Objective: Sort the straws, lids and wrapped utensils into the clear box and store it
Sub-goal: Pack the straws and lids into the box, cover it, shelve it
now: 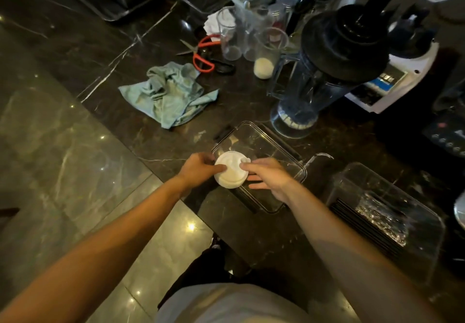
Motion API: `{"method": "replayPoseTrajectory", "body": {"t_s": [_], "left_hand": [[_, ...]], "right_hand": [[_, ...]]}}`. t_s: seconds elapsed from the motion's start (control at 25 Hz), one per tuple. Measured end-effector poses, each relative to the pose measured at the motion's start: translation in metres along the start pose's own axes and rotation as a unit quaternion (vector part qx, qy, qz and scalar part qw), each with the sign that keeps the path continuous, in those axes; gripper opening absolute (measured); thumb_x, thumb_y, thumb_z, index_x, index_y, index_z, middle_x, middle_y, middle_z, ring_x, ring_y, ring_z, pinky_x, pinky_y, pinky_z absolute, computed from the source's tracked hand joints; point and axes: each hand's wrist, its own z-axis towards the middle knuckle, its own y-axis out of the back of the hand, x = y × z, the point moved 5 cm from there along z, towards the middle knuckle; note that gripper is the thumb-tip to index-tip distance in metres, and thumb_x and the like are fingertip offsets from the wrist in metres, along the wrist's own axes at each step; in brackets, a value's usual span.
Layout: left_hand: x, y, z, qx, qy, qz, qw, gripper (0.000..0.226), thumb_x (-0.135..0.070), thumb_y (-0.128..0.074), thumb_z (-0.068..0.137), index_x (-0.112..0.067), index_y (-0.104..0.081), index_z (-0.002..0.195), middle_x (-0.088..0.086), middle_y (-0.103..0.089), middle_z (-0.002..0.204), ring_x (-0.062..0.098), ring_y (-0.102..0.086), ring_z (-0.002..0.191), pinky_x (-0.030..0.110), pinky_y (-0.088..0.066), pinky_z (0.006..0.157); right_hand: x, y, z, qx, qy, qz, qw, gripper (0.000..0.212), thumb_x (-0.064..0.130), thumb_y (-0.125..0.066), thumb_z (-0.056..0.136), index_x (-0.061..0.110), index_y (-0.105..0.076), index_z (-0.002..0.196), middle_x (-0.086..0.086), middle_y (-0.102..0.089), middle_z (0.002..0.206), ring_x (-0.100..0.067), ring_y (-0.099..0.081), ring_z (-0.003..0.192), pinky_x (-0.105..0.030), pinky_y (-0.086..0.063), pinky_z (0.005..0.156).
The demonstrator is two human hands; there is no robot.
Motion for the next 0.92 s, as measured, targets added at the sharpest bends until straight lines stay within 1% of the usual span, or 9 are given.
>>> {"method": "replayPoseTrajectory", "body": {"t_s": [0.04,0.08,0.2,0.36,0.48,0.6,0.76,0.8,0.92], "left_hand": [[0.003,-0.001,-0.001,0.000,0.019,-0.031,0.999,0.027,-0.029,-0.083,0.084,-0.011,-0.077,0.104,0.005,-0.075,0.096,0.021,-0.070,0.091,0.035,-0.057,0.080],[0.004,0.000,-0.002,-0.002,0.032,-0.056,0.998,0.027,-0.028,-0.082,0.085,-0.009,-0.077,0.105,0.005,-0.074,0.094,0.020,-0.069,0.090,0.034,-0.058,0.078],[0.000,0.002,-0.003,0.008,0.055,-0.084,0.995,0.026,-0.028,-0.082,0.085,-0.008,-0.076,0.102,0.003,-0.072,0.088,0.016,-0.067,0.083,0.024,-0.056,0.065],[-0.006,0.009,-0.002,0.003,0.059,-0.097,0.994,0.033,-0.034,-0.084,0.082,-0.010,-0.077,0.103,0.004,-0.074,0.096,0.015,-0.068,0.091,0.028,-0.056,0.073],[-0.023,0.007,-0.001,0.020,0.043,-0.147,0.988,0.036,-0.031,-0.087,0.079,-0.007,-0.077,0.104,0.008,-0.078,0.103,0.022,-0.074,0.101,0.035,-0.062,0.083],[-0.057,-0.006,0.001,0.051,0.023,-0.158,0.986,0.039,-0.032,-0.088,0.078,-0.007,-0.077,0.106,0.009,-0.080,0.104,0.023,-0.076,0.100,0.038,-0.063,0.086],[-0.129,-0.052,-0.002,0.117,-0.044,-0.156,0.980,0.039,-0.031,-0.087,0.079,-0.008,-0.078,0.109,0.012,-0.080,0.105,0.026,-0.077,0.096,0.042,-0.064,0.082],[-0.147,-0.068,-0.006,0.139,-0.062,-0.154,0.976,0.037,-0.030,-0.086,0.080,-0.007,-0.078,0.109,0.011,-0.080,0.103,0.026,-0.078,0.094,0.040,-0.064,0.078],[-0.197,-0.123,-0.021,0.186,-0.114,-0.127,0.968,0.025,-0.025,-0.082,0.085,-0.005,-0.079,0.101,0.007,-0.078,0.090,0.015,-0.073,0.080,0.024,-0.058,0.067]], "right_hand": [[-0.002,-0.003,0.001,-0.005,-0.004,0.018,1.000,0.035,0.025,-0.081,0.089,0.012,-0.060,0.115,-0.008,-0.070,0.113,-0.021,-0.069,0.105,-0.041,-0.061,0.091],[-0.003,-0.006,0.002,-0.010,-0.010,0.034,0.999,0.031,0.022,-0.081,0.089,0.012,-0.059,0.110,-0.009,-0.070,0.111,-0.022,-0.070,0.105,-0.039,-0.062,0.089],[-0.008,-0.013,0.006,-0.016,-0.031,0.064,0.997,0.042,0.019,-0.081,0.088,0.004,-0.064,0.123,-0.011,-0.074,0.111,-0.023,-0.072,0.102,-0.033,-0.062,0.080],[-0.008,-0.014,0.004,-0.001,-0.050,0.130,0.990,0.049,0.021,-0.081,0.087,0.007,-0.064,0.131,-0.012,-0.073,0.115,-0.022,-0.071,0.102,-0.031,-0.062,0.074],[-0.001,-0.002,-0.006,-0.003,-0.040,0.166,0.985,0.046,0.024,-0.081,0.087,0.010,-0.066,0.128,-0.011,-0.072,0.113,-0.023,-0.070,0.105,-0.035,-0.062,0.079],[0.014,0.026,-0.024,-0.050,0.003,0.173,0.984,0.034,0.026,-0.080,0.088,0.014,-0.072,0.118,-0.008,-0.076,0.111,-0.022,-0.071,0.107,-0.038,-0.060,0.089],[0.022,0.094,-0.062,-0.141,0.068,0.184,0.970,0.033,0.029,-0.082,0.087,0.009,-0.073,0.112,-0.008,-0.079,0.104,-0.021,-0.075,0.099,-0.034,-0.063,0.083],[0.018,0.115,-0.073,-0.163,0.083,0.195,0.964,0.036,0.029,-0.082,0.087,0.008,-0.072,0.114,-0.009,-0.078,0.105,-0.022,-0.075,0.099,-0.033,-0.062,0.083],[-0.005,0.175,-0.108,-0.222,0.112,0.241,0.938,0.047,0.029,-0.085,0.085,0.005,-0.067,0.121,-0.013,-0.076,0.108,-0.022,-0.075,0.097,-0.031,-0.060,0.077]]}}
